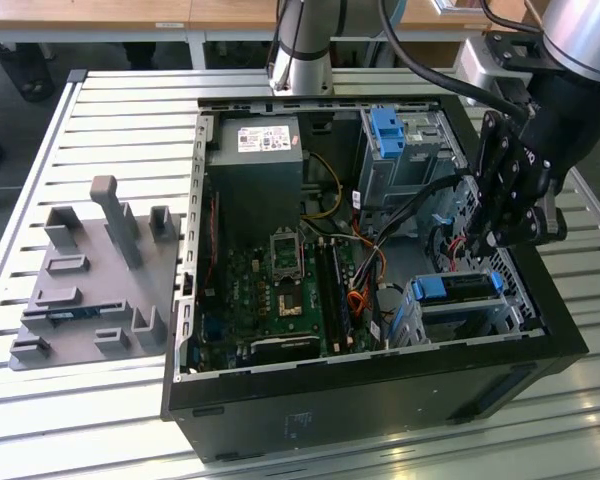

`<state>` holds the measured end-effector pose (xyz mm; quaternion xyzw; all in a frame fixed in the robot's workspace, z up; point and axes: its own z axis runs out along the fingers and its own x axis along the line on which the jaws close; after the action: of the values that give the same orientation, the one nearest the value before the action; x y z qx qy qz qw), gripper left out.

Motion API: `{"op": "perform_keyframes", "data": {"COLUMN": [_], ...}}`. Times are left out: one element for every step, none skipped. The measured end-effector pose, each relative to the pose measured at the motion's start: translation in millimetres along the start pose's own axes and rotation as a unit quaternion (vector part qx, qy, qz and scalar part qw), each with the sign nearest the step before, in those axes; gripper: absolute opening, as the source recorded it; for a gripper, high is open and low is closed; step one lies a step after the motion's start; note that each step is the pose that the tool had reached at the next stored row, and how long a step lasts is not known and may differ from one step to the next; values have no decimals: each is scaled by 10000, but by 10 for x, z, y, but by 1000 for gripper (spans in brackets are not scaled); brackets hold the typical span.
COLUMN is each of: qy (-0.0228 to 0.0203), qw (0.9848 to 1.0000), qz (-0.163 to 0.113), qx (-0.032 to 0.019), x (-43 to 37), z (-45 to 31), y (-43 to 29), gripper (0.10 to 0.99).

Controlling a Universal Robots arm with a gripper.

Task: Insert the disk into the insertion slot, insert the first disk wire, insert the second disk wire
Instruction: 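Insert the first disk wire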

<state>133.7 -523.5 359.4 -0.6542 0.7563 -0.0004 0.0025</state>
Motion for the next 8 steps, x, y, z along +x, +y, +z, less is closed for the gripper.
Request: {"op": "perform_keyframes", "data": {"qy": [2, 0, 0, -1, 1, 2, 2, 3], "qw": [10000, 10000, 10000, 10000, 10000, 9999, 9999, 9999], "qz": [63, 67, 69, 72, 76, 86, 97, 108], "qx": [-29, -35, -40, -46, -50, -54, -59, -61], "x": [-42, -52, -60, -66, -70, -75, -80, -84], "z": [36, 48, 57, 66, 75, 82, 90, 96], "y": [-11, -17, -24, -31, -38, -43, -47, -49], "gripper": [318, 318, 318, 318, 318, 318, 318, 318]}}
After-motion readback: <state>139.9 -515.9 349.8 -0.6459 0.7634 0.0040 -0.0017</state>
